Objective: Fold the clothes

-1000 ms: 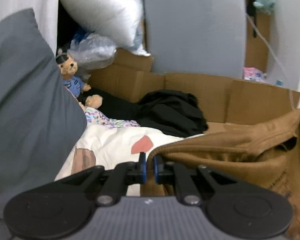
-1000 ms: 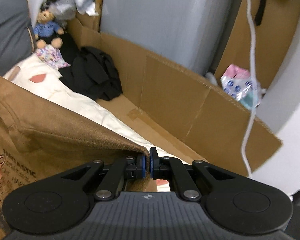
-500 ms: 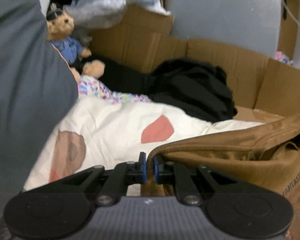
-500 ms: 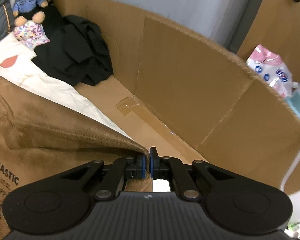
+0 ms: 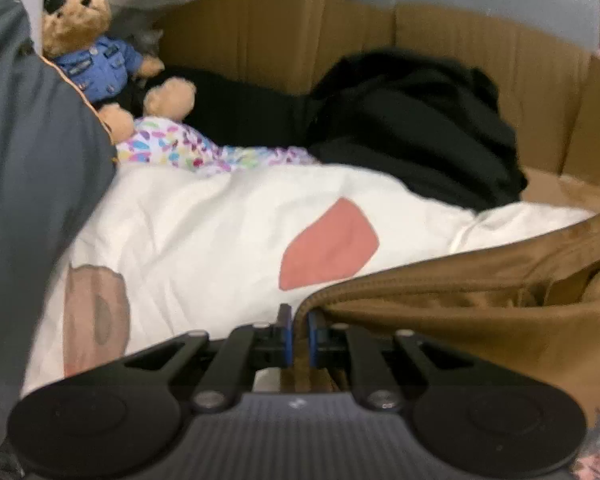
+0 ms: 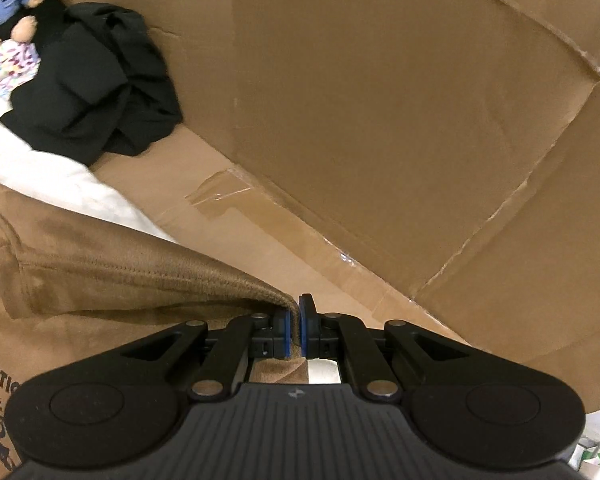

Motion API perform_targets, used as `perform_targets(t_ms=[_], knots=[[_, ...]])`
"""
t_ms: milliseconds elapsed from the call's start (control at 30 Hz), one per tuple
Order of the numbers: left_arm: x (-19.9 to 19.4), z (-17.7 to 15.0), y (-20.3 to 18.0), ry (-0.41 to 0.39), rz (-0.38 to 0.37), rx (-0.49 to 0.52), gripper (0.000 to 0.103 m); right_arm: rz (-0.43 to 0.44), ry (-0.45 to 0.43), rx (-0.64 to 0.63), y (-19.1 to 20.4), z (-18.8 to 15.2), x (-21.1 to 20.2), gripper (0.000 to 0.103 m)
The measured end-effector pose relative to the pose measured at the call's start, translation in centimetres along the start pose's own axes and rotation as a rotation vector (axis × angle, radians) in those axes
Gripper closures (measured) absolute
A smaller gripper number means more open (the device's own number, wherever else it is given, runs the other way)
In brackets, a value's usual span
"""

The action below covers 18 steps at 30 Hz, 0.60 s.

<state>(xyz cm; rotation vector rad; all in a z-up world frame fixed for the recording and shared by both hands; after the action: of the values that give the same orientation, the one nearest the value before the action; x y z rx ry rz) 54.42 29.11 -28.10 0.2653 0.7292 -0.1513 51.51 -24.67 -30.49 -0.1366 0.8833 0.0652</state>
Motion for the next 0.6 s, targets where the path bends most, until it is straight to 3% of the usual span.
perform_targets(t_ms=[100,167,300,333,367,433,533,600], knots=[[-0.1,0.1,-0.5,0.009,0.049,0.038,0.082,-0.008,0.019,-0.002,0.3,-0.3,1.5,0.098],[-1.1,0.0,-0.7,-0.022,0.101,0.11,0.05,-0.015,0.033,-0.02,0.7,-0.8,2.2,0.096],[-3.1,-0.2,-1.2,-0.089,0.093,0.224,0.05,-0.013,0.032,-0.088,1.0,-1.2,1.2,0.091],[-3.5,-0.2,-1.5,-0.106,0.082,0.251,0.054,-0.017,0.028,-0.114,1.0,-1.1,0.7,0.085],[-3.8,-0.1,-2.0,-0.128,0.068,0.279,0.055,-0.029,0.02,-0.146,0.8,-1.1,0.1,0.073],[-4.6,0.2,-3.4,-0.183,0.05,0.36,0.055,-0.049,0.002,-0.162,0.4,-1.1,-0.7,0.062],[-4.8,0.8,-4.5,-0.203,0.071,0.421,0.054,-0.038,-0.03,-0.146,-0.3,-1.2,-2.3,0.062],[-4.6,1.5,-4.7,-0.208,0.124,0.447,0.053,-0.037,-0.049,-0.137,-0.4,-1.2,-2.9,0.062]])
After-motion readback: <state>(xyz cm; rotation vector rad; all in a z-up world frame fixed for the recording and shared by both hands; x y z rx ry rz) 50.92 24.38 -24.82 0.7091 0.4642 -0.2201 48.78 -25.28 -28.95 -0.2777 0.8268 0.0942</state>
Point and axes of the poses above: each gripper's, at about its wrist camera, not at the fingertips, and x roughly the way its jaws point, y to its left, z to its top, the point moved 4 cm from there along x, roughly the way its jaws point, and after that the axes turned 6 degrees about -y, right-handed, at the moved point
